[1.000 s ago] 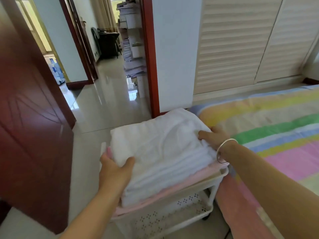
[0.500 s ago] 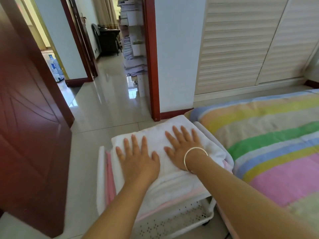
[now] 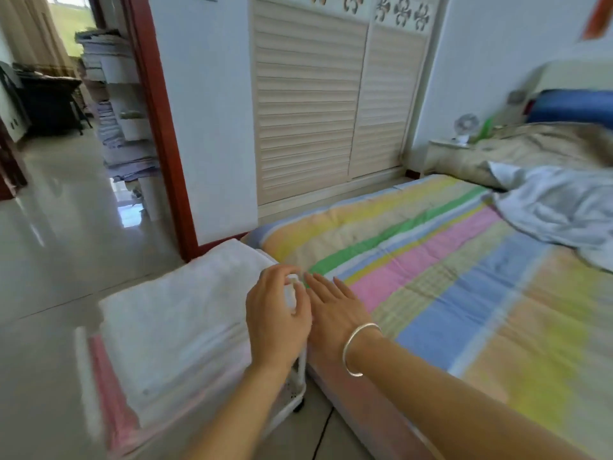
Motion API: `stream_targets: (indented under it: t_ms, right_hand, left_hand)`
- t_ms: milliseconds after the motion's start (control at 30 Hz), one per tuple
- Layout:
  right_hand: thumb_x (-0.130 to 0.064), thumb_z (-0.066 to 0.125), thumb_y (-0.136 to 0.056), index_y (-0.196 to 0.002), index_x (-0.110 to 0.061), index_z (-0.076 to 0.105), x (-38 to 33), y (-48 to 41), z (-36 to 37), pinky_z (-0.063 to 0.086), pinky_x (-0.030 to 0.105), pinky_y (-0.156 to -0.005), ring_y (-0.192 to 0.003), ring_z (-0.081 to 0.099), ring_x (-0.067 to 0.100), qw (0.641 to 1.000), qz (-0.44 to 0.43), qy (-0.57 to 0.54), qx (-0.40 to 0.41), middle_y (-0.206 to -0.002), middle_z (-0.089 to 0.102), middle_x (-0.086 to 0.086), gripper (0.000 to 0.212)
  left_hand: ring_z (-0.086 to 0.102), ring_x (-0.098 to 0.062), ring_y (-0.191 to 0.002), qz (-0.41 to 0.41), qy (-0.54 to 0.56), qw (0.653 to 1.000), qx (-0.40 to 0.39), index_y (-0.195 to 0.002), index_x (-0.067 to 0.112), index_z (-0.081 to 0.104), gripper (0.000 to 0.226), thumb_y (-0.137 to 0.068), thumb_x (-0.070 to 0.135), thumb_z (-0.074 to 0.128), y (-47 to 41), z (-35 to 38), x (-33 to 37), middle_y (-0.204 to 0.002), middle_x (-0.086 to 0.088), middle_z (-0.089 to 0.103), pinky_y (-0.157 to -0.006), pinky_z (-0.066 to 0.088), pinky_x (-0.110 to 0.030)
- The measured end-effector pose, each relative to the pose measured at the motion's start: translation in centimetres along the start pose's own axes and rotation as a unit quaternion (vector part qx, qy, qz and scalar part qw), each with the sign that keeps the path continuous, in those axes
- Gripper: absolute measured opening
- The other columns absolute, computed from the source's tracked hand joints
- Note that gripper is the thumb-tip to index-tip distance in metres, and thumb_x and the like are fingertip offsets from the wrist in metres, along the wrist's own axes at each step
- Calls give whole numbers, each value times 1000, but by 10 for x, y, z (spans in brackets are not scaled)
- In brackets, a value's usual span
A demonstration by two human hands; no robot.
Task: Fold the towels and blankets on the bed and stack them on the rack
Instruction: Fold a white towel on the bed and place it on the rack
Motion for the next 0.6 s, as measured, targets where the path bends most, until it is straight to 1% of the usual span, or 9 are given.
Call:
stream_targets:
  t_ms: [67,133,167,200,233,300,367,467,600]
  right_hand:
    - [-40,44,-94,-153,-18,19,36,47,-25,5,39,-119,-149,3,22,998,62,17,15,-162,3,6,68]
    - [-30,57,-88,-145,-18,39,76,109,-52,20,42,-115,-147,18,29,989,138,35,41,-160,16,9,61]
    - [-27,62,-84,-139,-17,48,99,152,-68,28,43,-111,-143,28,31,979,190,42,57,-157,24,10,58]
    - [-26,64,-82,-135,-18,52,116,182,-77,33,42,-108,-140,33,31,970,227,49,70,-155,29,10,54]
    - [-28,62,-84,-134,-21,51,136,228,-92,34,39,-106,-139,34,28,955,280,62,69,-155,30,6,51]
    - [-31,54,-90,-136,-27,46,166,301,-108,34,33,-105,-139,30,22,925,372,49,52,-155,26,-1,47]
    - [-32,53,-91,-135,-29,47,188,359,-117,36,31,-103,-136,33,22,897,438,33,48,-151,31,-3,44]
    - [-32,53,-91,-131,-28,51,217,452,-126,39,32,-103,-131,40,21,865,498,3,63,-144,40,-2,41]
    - [-32,52,-93,-131,-29,50,255,537,-132,41,32,-100,-128,42,19,839,541,-24,63,-140,43,-4,38]
  left_hand:
    - [61,-6,-88,15,64,998,-15,-101,27,58,19,-85,19,54,11,31,47,-103,17,61,-81,51,-34]
    - [63,-8,-83,26,118,992,-37,-97,26,60,20,-81,19,51,25,58,94,-99,17,62,-76,51,-35]
    - [64,-9,-82,38,139,988,-63,-96,25,61,20,-81,19,51,39,72,124,-98,16,64,-75,51,-35]
    - [65,-10,-81,50,153,983,-84,-96,24,62,19,-81,19,50,49,82,142,-97,13,66,-75,51,-35]
    - [65,-11,-81,59,174,977,-112,-96,23,63,19,-82,19,50,65,95,174,-96,12,67,-74,51,-34]
    - [65,-13,-80,81,193,966,-155,-94,25,63,19,-83,19,50,96,110,219,-91,11,67,-72,49,-32]
    - [64,-13,-78,99,195,956,-195,-94,27,63,19,-83,14,53,122,126,248,-88,13,65,-71,48,-32]
    - [63,-12,-77,121,183,938,-268,-94,25,63,21,-82,8,57,170,152,301,-95,12,66,-74,50,-33]
    - [63,-18,-85,142,132,924,-330,-100,22,63,21,-84,11,56,211,192,366,-105,7,63,-79,48,-35]
Point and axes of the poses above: each hand's wrist, its own y-axis away from the middle knuckle, its own z-axis out of the palm, x = y × z, the point moved 4 cm from there along -y, towards the middle knuckle
